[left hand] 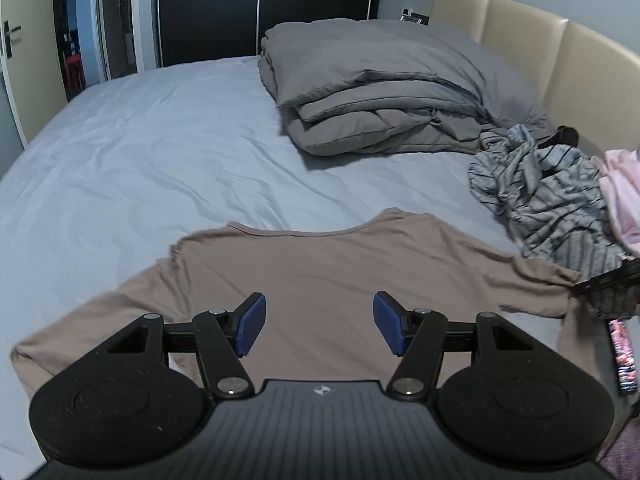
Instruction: Fold clothes
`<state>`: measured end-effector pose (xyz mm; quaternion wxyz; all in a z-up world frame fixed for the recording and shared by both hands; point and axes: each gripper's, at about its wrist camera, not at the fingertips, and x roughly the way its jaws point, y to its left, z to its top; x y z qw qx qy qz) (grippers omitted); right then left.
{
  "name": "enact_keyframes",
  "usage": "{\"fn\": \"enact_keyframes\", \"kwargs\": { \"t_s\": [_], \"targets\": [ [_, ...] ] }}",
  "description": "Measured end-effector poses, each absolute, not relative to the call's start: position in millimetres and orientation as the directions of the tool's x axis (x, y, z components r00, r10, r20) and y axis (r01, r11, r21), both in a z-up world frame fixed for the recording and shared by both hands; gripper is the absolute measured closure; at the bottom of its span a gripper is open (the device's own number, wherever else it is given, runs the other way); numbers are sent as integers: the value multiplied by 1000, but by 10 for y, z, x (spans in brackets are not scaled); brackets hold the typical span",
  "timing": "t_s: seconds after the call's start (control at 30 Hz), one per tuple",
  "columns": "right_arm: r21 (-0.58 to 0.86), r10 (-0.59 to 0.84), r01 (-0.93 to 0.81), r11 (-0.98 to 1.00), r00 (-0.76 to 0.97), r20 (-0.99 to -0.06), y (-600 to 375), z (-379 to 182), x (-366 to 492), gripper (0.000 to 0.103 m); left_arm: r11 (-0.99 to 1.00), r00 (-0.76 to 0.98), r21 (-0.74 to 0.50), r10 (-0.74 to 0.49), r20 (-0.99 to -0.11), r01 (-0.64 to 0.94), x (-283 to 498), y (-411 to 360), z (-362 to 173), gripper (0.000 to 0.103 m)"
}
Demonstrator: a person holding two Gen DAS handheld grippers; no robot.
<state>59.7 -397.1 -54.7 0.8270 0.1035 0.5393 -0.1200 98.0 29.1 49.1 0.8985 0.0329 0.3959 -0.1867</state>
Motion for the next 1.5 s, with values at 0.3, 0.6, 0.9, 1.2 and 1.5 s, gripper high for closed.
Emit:
{"fn": "enact_keyframes", "kwargs": {
  "t_s": [0.3, 0.6, 0.9, 1.2, 1.5],
  "targets": [
    [287, 174, 129, 949, 543, -821, -3717, 145, 410, 98, 912, 574, -120, -344, -743, 392, 952, 180, 440, 45],
    [390, 426, -180, 903, 498, -756, -2866, 445, 365, 98, 837, 459, -219, -471, -753, 501, 823, -19, 305, 45],
    [369, 473, -326, 870, 345, -810, -2172, -117, 383, 85, 803, 406, -166, -454, -793, 573, 635, -289, 92, 45],
    [237, 373, -323, 917, 473, -798, -2601, 64, 161, 37, 767, 350, -161, -456, -818, 621, 473, -435, -184, 45],
    [26, 276, -511, 859, 419, -865, -2605, -453, -244, 54, 753, 326, -161, -453, -830, 638, 412, -567, -246, 45]
  ]
}}
